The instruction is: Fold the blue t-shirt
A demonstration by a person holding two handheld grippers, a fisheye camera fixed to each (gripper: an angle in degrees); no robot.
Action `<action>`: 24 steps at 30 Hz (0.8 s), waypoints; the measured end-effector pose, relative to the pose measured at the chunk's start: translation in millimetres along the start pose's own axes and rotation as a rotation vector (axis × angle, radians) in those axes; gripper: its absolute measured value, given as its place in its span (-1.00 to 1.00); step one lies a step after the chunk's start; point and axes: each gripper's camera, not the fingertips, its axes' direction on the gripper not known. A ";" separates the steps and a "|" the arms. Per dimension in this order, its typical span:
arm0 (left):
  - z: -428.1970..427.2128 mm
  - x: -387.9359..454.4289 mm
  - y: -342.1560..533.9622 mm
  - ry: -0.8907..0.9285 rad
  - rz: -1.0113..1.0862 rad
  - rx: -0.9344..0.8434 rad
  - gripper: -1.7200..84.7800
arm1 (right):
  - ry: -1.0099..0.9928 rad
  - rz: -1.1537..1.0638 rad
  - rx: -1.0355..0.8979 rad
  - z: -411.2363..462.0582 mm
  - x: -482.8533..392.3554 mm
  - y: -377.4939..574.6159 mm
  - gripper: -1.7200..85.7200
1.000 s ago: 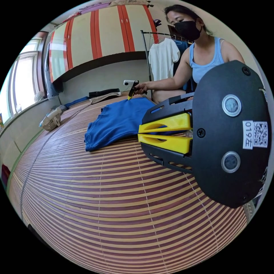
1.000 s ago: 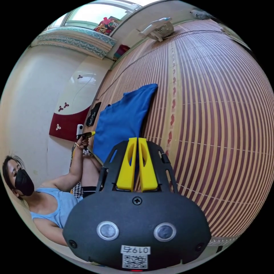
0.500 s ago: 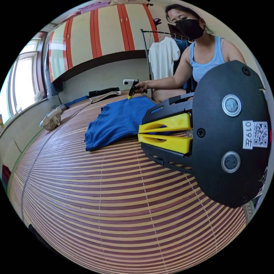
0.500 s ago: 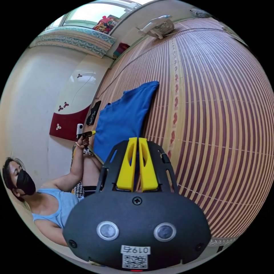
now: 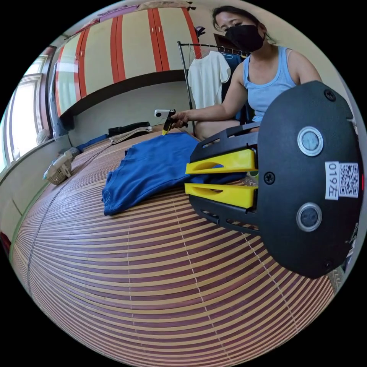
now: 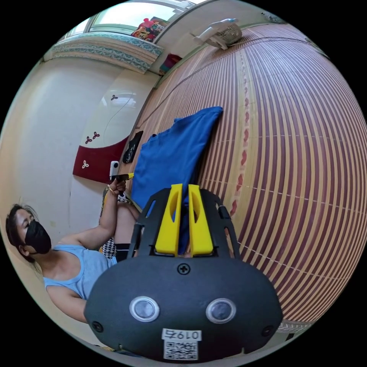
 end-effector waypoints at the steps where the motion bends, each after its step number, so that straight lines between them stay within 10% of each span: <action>1: 0.0 4.3 -0.1 -0.005 0.017 0.001 -0.90 | -0.002 -0.009 0.000 -0.6 -1.5 0.0 -0.93; 24: 8.0 14.4 13.2 -0.004 0.034 0.037 -0.92 | 0.002 -0.002 -0.024 -4.1 4.5 7.0 -0.97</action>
